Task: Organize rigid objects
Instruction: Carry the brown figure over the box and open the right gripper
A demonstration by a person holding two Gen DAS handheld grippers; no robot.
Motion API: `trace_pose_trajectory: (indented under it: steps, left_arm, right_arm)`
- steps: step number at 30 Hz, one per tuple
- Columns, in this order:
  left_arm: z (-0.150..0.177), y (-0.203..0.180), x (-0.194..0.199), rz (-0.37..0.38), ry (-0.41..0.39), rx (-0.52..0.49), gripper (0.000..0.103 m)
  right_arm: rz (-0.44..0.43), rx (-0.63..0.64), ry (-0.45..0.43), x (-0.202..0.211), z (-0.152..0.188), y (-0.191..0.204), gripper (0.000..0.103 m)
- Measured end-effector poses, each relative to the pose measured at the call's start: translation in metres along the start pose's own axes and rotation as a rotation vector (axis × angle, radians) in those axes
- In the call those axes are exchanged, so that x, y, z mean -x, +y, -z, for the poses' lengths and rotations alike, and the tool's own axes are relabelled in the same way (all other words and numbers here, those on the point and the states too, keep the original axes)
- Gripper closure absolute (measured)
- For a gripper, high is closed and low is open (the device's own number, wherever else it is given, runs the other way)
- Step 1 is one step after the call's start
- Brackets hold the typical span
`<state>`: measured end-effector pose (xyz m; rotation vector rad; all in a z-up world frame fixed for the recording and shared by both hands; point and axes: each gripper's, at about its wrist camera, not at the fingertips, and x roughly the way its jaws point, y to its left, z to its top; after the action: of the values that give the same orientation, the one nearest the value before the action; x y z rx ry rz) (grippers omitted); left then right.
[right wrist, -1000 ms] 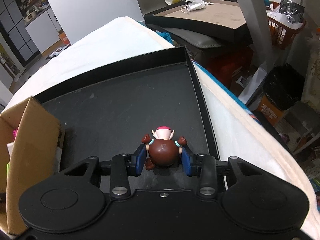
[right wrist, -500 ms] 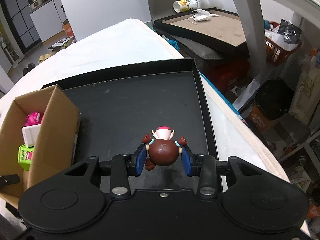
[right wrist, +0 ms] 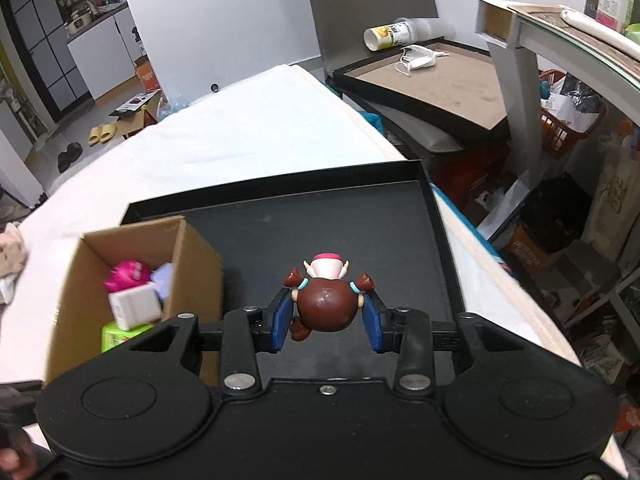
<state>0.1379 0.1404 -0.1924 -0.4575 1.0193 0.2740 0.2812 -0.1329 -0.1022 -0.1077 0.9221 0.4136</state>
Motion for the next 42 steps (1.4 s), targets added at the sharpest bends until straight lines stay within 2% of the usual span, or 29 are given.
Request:
trace_pose_trajectory:
  steps: [27,42]
  left_arm:
    - [0.003,0.011,0.001,0.047,-0.009,-0.015,0.079]
    - [0.004,0.017,0.002,0.065,-0.012,-0.012,0.079]
  right_arm:
    - [-0.055,0.182,-0.051,0.026,-0.027,0.116,0.065]
    - [-0.118,0.271,0.002,0.011,-0.013,0.182,0.065]
